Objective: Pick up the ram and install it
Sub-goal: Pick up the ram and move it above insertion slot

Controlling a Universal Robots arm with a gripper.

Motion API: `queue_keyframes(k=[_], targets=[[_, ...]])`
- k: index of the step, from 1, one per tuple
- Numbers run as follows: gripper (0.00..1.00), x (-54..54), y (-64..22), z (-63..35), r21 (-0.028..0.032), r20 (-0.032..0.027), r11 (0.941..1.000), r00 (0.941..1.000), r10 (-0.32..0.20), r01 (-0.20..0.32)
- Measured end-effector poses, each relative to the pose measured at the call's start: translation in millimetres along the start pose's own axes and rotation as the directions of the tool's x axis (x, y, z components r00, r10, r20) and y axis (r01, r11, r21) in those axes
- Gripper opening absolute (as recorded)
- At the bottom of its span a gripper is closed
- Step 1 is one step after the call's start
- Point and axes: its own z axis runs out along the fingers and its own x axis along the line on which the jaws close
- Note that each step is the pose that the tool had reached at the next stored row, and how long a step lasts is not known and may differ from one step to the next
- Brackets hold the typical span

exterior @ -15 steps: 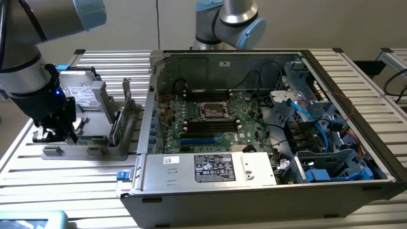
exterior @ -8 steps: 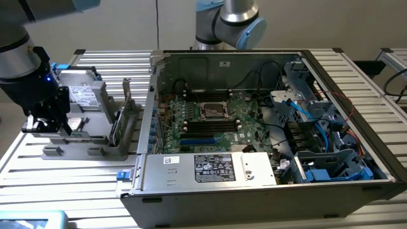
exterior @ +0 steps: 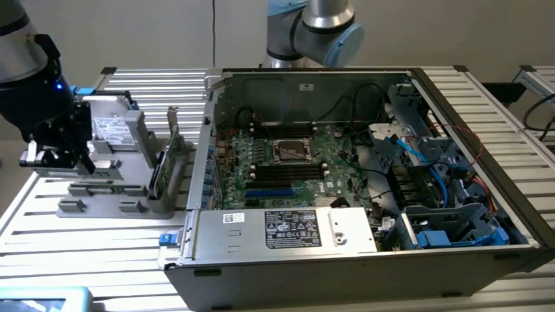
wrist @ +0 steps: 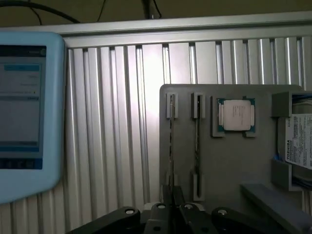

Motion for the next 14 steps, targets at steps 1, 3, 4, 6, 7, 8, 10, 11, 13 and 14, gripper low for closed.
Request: queue_keyframes(k=[1,3,4,6,7,8,10,11,13,14], targets=[[0.13,1.3,-3.0,-4.5,0.0000,0.0001,1.0000,1.0000,0.000,0.000],[0.13,4.0,-9.3,-13.7,0.0000,0.0002,1.0000,1.0000,0.000,0.000],[0.13,5.2,-12.5,-18.2,-0.0001,0.0002,1.0000,1.0000,0.000,0.000],[0.13,7.5,-19.0,-27.6,-0.0002,0.0003,1.0000,1.0000,0.000,0.000],[0.13,8.5,-22.1,-32.1,-0.0003,0.0004,1.0000,1.0000,0.000,0.000],[0.13,9.5,-25.4,-36.7,-0.0004,0.0005,1.0000,1.0000,0.000,0.000],[0.13,10.8,-31.9,-45.7,-0.0005,0.0009,1.0000,1.0000,0.000,0.000],[0.13,11.3,-35.3,-50.2,-0.0008,0.0008,1.0000,1.0000,0.000,0.000],[0.13,12.0,-41.9,-59.0,-0.0012,0.0010,1.0000,1.0000,0.000,0.000],[0.13,12.3,-45.3,-63.4,-0.0017,0.0009,1.0000,1.0000,0.000,0.000]])
